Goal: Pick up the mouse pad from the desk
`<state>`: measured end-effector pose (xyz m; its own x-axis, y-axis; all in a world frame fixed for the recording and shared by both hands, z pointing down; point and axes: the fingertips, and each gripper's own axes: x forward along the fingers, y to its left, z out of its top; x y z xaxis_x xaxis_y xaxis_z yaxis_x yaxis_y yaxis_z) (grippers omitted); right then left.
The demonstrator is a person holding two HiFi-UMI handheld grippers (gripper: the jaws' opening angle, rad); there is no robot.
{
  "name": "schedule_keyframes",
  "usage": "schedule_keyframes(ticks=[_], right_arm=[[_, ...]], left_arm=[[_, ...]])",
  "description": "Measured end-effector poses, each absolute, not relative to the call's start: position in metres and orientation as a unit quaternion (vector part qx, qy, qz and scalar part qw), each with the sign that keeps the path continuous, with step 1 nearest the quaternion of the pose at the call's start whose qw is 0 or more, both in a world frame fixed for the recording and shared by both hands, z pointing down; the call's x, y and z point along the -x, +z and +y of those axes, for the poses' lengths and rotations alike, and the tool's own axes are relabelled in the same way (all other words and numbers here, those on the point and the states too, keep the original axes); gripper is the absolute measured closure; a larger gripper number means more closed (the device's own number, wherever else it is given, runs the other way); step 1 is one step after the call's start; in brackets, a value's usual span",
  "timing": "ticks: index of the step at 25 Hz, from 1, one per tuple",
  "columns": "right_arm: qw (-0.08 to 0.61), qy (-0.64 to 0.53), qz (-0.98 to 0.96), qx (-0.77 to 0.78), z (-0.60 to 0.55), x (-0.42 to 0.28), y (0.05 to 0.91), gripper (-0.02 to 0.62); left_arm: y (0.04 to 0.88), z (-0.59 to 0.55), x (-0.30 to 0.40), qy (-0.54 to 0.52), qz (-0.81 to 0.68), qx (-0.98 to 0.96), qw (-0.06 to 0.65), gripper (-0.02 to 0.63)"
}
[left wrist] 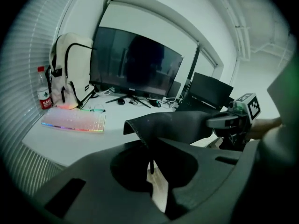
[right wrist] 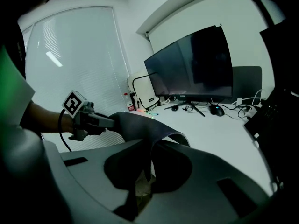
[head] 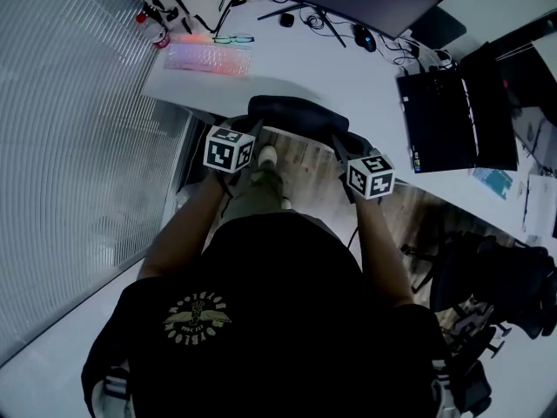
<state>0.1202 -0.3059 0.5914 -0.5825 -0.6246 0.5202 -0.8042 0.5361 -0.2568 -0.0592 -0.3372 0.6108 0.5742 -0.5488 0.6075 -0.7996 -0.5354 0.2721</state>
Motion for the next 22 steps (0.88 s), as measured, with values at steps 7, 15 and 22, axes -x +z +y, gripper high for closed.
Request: schedule_keyframes(ticks=[7,15,22], right_arm=[[0.153,0.196,-0.870,-0.425,-0.309,-0.127,0.531,0.581],[0.121,0.143,-0.883,-0.430,-0.316,-0.133,0.452,0.581],[0.087,0.085,-0.900,-0.419,-0.322,-0.129,0.370,0.581]], left_arm=[[0.550,-0.339,0.054,0.190,-0.403,-0.867,0.225,0.586],[0.473,-0.353,0.046,0.164,-0.404,-0.885,0.163,0.586],[0.389,-0.367,0.049,0.118,-0.409,-0.898,0.114,0.586]])
